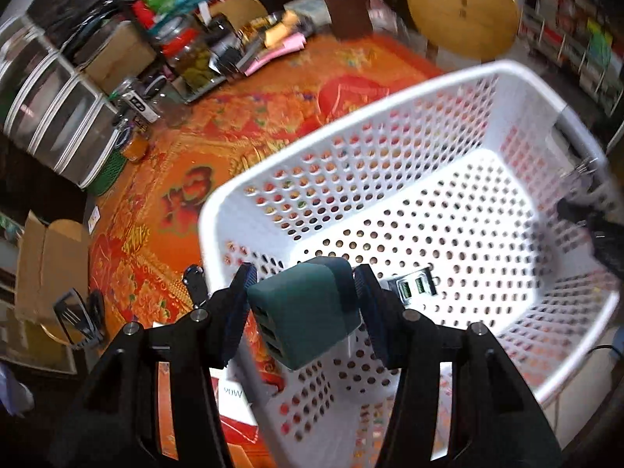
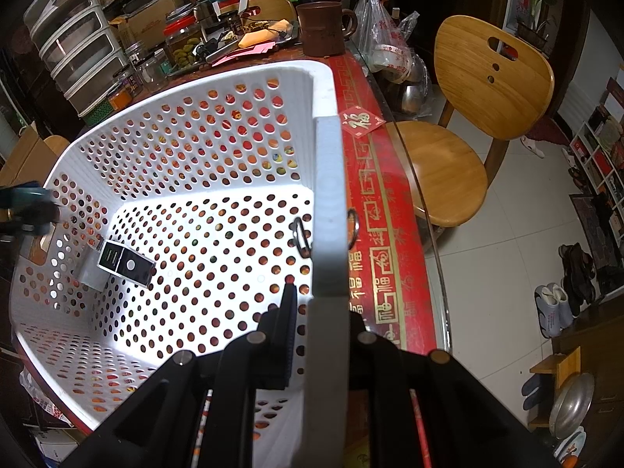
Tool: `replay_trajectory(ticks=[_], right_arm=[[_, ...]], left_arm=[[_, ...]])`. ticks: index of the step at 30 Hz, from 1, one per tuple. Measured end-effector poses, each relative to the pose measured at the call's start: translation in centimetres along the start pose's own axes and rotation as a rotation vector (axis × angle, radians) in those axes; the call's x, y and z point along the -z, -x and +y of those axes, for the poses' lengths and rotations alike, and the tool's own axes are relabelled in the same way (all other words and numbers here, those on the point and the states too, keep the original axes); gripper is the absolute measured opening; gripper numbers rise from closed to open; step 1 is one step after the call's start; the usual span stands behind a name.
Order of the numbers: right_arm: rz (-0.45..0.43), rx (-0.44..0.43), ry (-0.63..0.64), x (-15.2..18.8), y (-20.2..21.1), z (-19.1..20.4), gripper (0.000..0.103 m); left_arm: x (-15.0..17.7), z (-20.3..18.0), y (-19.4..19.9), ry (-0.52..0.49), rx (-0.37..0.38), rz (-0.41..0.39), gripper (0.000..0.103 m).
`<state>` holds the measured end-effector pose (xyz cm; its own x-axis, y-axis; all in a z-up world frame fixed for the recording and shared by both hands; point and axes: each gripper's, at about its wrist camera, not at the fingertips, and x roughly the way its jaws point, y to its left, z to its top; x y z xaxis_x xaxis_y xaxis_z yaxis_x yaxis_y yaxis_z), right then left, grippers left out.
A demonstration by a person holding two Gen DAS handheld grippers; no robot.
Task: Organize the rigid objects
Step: 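Carry the teal charger into the basket and open the left tool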
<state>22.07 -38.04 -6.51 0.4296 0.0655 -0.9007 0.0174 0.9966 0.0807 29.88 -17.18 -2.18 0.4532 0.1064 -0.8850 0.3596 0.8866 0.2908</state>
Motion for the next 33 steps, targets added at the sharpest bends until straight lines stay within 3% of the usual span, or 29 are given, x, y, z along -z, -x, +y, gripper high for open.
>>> replay_trajectory(ticks=[8, 14, 15, 18, 19, 22, 27, 33], right_arm=[[0.003, 0.002, 0.007, 0.0, -0.1, 0.2, 0.013], [0.003, 0.001, 0.007, 0.0, -0.2, 0.2, 0.013], [0.004, 0.001, 0.007, 0.0, -0.2, 0.2, 0.013], [0.003, 0.001, 0.007, 0.0, -0.2, 0.2, 0.013], [0.003, 0.001, 0.006, 0.0, -0.2, 0.3, 0.013], [0.005, 0.002, 0.006, 0.0, -0.2, 0.3, 0.013], [0.005, 0.003, 0.005, 0.1, -0.3, 0.4, 0.013], [0.004, 0.005, 0.006, 0.1, -0.3, 0.4, 0.012]], left_arm=[[-1.6, -1.7, -3.4, -0.029, -0.043, 0.067, 0.05], [-2.1, -1.6, -4.8, -0.029, -0.041, 0.071, 0.051], [-2.1, -1.6, -4.7, -0.028, -0.033, 0.063, 0.053], [-1.9, -1.0, -3.9, -0.015, -0.03, 0.021, 0.075], [-1.8, -0.7, -3.4, -0.005, -0.032, 0.002, 0.078], [-1.4, 0.1, -1.7, 0.002, -0.038, -0.047, 0.08], [-0.1, 2.2, 1.8, 0.028, -0.077, -0.139, 0.093], [2.0, 4.5, 5.1, 0.062, -0.134, -0.228, 0.097]])
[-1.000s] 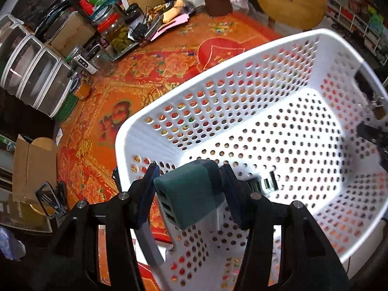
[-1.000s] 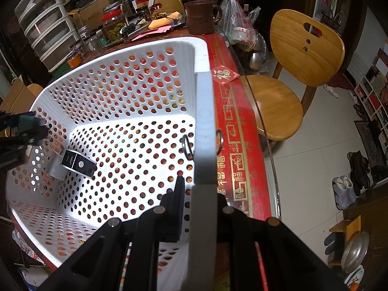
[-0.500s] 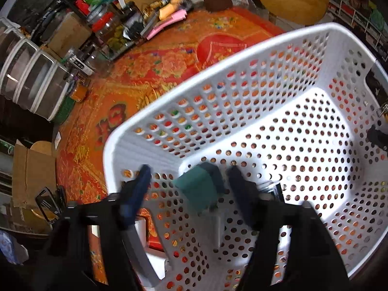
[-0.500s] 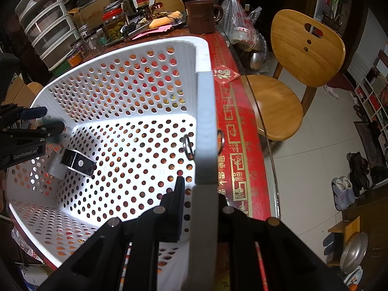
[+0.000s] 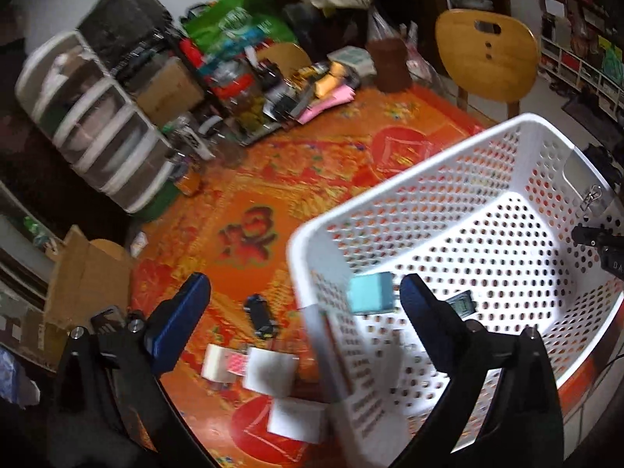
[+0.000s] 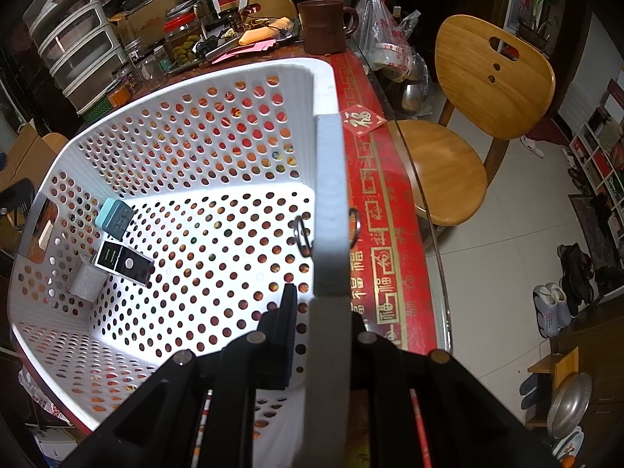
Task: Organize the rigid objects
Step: 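Carry the teal charger into the basket and open the left tool, then grasp the large flat white charger with the left tool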
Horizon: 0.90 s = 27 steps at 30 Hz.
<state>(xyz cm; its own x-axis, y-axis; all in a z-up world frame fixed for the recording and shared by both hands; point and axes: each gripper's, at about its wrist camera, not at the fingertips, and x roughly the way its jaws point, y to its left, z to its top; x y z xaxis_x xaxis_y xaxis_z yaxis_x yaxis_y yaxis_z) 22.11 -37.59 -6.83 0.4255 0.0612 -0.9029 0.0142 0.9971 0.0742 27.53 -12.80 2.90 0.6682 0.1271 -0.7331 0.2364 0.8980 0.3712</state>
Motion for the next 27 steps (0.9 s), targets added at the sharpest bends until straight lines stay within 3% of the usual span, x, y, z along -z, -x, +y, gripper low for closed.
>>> replay_trajectory(ticks=[6, 14, 20, 27], right_arm=[[0.001, 0.0, -0.001, -0.1, 0.0, -0.1, 0.012], [-0.002, 0.0, 0.001, 0.0, 0.1, 0.1, 0.013], [-0.002, 0.001, 0.003, -0.1, 0.2, 0.0, 0.013], [-0.001, 0.001, 0.002, -0.1, 0.2, 0.0, 0.012]], left_arm=[[3.1, 5.1, 2.9, 0.092, -0.048, -0.077, 0.102], [9.0, 10.4, 1.9, 0.204, -0.047, -0.048, 0.102], [14.6, 11.2, -0.6, 0.283, -0.007, 0.011, 0.102], [19.8, 9.5, -3.5, 0.323, 0.093, 0.081, 0.102]])
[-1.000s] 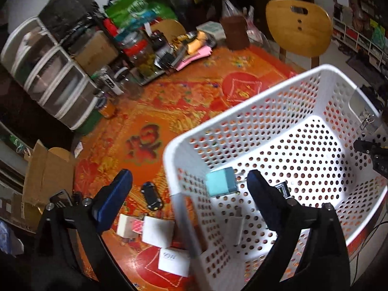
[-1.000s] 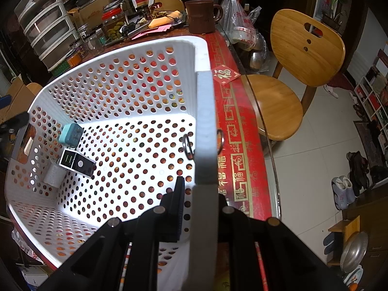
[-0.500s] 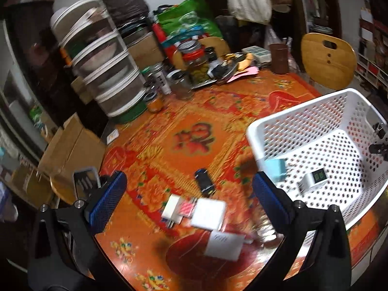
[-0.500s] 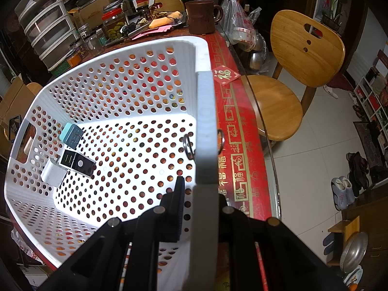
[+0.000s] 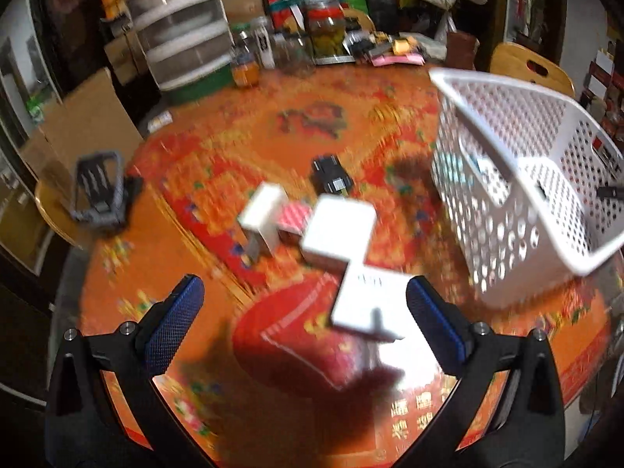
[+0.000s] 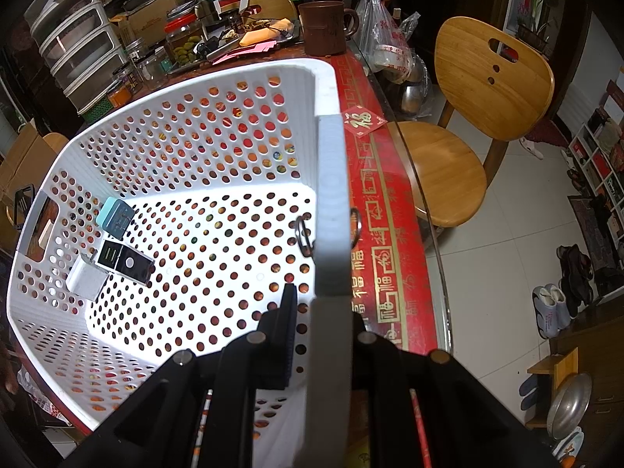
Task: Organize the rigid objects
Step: 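Grasp the large flat white charger with the left tool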
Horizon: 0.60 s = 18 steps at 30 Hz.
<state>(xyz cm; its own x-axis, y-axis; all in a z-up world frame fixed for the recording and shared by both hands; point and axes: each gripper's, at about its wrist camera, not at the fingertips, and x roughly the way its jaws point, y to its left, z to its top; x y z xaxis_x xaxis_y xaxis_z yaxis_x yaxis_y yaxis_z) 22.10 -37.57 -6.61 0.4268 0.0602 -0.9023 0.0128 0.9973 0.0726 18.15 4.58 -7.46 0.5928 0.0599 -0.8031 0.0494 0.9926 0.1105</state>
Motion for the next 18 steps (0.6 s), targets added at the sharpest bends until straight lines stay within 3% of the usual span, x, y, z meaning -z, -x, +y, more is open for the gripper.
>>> replay_trajectory(ticks=[5, 18], right_arm=[[-0.001, -0.001, 0.0, 0.0, 0.0, 0.0, 0.012], [-0.001, 0.0, 0.0, 0.0, 0.0, 0.0, 0.013]], left_arm=[[2.1, -1.3, -2.7, -0.016, 0.011, 0.059, 0.102], [2.2, -3.9, -5.9, -0.03, 0.052, 0.093, 0.102]])
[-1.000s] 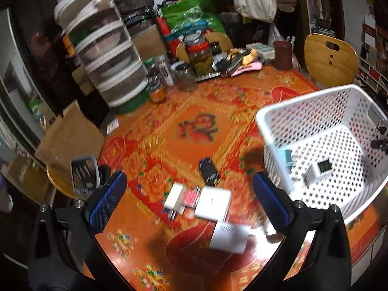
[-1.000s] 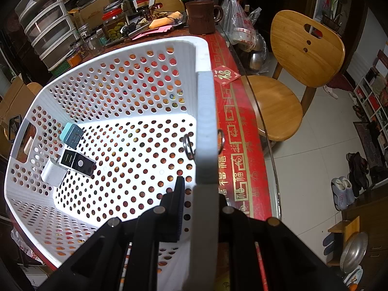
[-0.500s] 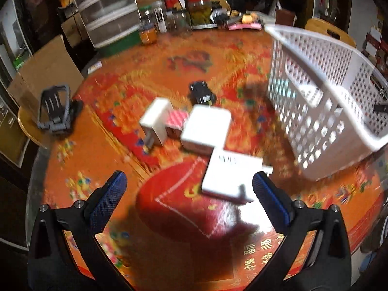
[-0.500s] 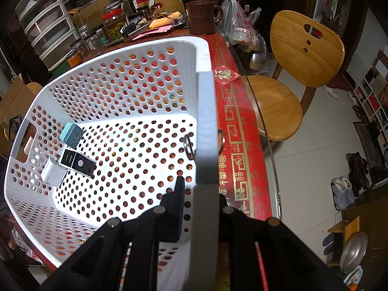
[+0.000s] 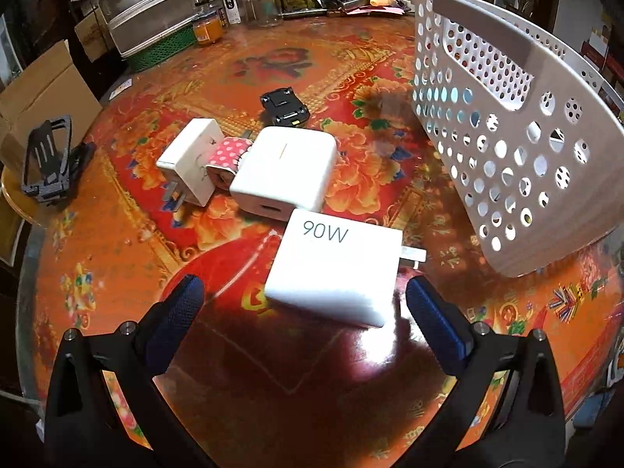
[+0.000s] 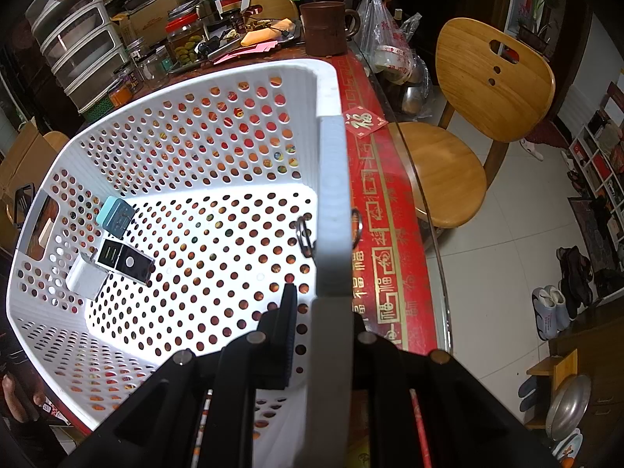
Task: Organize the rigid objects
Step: 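Grasp the large flat white charger with the left tool, then lower the large flat white charger into the basket and open the left tool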
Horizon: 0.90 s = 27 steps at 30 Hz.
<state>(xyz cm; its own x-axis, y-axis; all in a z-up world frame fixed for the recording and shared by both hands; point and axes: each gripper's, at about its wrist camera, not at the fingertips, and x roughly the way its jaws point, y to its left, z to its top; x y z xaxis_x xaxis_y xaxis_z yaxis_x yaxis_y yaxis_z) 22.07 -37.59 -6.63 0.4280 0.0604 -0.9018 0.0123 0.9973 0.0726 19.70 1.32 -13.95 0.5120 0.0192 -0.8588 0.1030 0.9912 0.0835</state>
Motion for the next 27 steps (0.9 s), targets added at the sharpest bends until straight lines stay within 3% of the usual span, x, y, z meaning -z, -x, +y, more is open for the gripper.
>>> replay_trajectory(ticks=[5, 8, 10, 12, 14, 21, 27], right_arm=[[0.0, 0.0, 0.0, 0.0, 0.0, 0.0, 0.013], [0.0, 0.0, 0.001, 0.0, 0.0, 0.0, 0.013], [0.0, 0.0, 0.001, 0.0, 0.0, 0.0, 0.013], [-0.001, -0.001, 0.0, 0.0, 0.0, 0.0, 0.013], [-0.001, -0.001, 0.0, 0.0, 0.0, 0.1, 0.013], [0.0, 0.0, 0.003, 0.0, 0.0, 0.1, 0.013], [-0.001, 0.0, 0.004, 0.0, 0.0, 0.2, 0.013]], left_arm=[[-0.3, 0.1, -1.1, 0.016, 0.015, 0.008, 0.102], [-0.4, 0.6, -1.5, 0.047, 0.054, 0.0, 0.096], [-0.4, 0.9, -1.2, 0.065, 0.082, -0.01, 0.071], [-0.4, 0.8, -0.8, 0.068, 0.094, -0.02, 0.054], [-0.3, 0.6, -0.5, 0.055, 0.036, -0.035, 0.054], [0.3, 1.0, 1.1, 0.065, -0.004, -0.082, 0.053], [-1.0, 1.9, 5.2, 0.076, -0.044, -0.158, 0.053]])
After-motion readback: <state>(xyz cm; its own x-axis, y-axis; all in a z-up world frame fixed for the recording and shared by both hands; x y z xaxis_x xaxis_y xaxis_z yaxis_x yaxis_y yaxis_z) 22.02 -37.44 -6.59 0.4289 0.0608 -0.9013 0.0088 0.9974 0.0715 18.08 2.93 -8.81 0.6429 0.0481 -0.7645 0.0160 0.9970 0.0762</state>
